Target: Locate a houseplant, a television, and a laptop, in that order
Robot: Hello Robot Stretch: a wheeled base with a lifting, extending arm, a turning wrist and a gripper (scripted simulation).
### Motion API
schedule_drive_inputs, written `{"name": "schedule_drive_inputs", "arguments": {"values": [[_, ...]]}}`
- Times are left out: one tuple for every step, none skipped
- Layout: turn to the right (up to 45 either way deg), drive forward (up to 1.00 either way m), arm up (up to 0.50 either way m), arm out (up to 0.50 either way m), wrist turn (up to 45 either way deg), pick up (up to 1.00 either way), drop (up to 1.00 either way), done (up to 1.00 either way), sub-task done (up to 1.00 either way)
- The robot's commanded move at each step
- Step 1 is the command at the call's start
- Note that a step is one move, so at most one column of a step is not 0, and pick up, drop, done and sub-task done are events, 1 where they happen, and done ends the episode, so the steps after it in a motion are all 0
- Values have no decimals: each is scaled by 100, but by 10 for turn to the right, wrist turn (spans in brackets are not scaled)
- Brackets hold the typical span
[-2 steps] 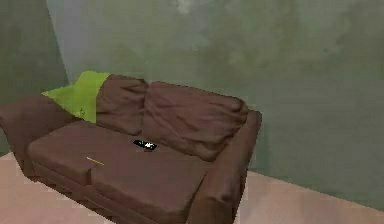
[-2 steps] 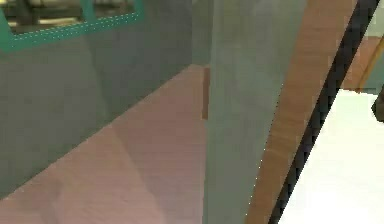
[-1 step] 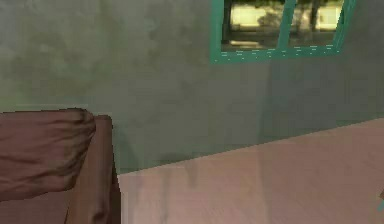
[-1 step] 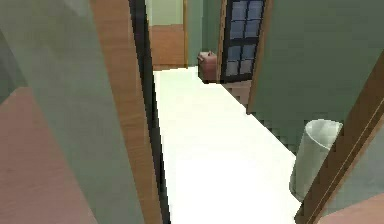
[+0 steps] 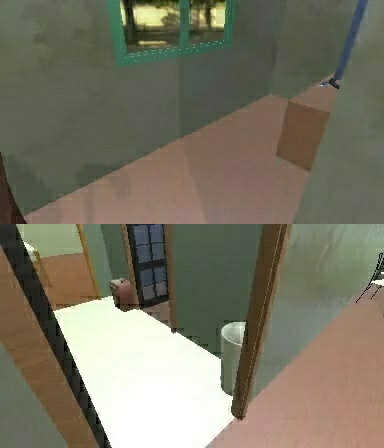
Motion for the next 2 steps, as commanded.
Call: {"name": "schedule_drive_inputs", "arguments": {"values": [[0,40,0,0,0,0,0,0,0],[360,0,0,0,0,0,0,0,0]]}}
